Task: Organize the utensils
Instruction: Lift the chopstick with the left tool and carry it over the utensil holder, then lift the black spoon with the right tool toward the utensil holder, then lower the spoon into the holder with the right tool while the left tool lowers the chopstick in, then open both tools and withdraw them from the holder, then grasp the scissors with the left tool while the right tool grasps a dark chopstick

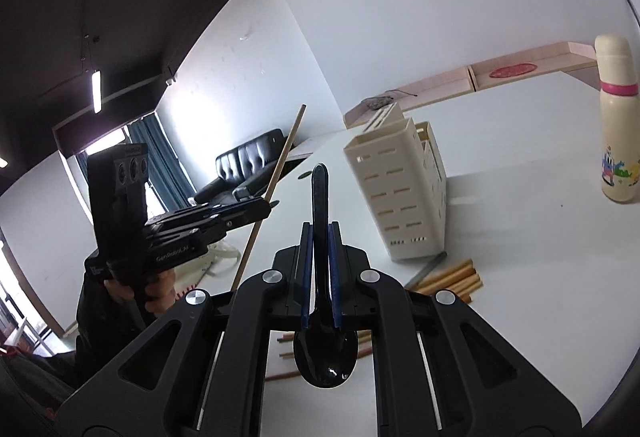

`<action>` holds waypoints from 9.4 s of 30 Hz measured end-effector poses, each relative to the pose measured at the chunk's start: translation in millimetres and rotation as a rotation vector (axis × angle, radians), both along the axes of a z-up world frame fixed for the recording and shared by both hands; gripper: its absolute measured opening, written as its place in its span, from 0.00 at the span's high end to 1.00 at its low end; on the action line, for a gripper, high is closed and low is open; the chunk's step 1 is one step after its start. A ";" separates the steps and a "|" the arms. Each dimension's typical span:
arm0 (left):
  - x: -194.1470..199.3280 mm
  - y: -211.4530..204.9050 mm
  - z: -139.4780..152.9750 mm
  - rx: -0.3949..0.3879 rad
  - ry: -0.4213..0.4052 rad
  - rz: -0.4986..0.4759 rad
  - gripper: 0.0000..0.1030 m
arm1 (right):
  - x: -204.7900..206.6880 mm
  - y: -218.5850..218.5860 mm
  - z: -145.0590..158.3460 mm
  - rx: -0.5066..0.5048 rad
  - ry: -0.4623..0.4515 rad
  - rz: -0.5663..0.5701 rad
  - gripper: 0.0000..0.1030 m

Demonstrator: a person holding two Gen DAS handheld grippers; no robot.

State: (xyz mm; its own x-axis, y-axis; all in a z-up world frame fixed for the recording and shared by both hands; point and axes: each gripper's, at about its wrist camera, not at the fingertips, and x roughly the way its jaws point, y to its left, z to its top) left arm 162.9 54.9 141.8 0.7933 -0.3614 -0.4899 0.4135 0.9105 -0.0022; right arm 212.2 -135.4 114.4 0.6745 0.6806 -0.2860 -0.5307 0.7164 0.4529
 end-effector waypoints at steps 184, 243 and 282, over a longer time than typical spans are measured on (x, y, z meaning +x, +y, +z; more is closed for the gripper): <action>142.6 -18.0 57.0 -0.343 -0.346 0.348 0.94 | 165.3 22.3 14.7 0.171 -0.125 -0.046 0.91; 46.4 -14.6 -32.5 -0.093 0.074 0.107 0.66 | 43.7 -4.8 -10.5 -0.249 0.118 -0.161 0.74; 122.4 -60.7 -132.5 0.055 0.540 -0.077 0.80 | 12.6 79.7 -99.7 -0.630 0.436 -0.312 0.74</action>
State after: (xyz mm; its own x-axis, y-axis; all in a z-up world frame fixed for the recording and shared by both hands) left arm 285.3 -5.8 9.4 0.3958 -0.3707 -0.8402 0.4325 0.8823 -0.1856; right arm 224.9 -55.7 14.7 0.5462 0.1052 -0.8310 -0.1350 0.9902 0.0367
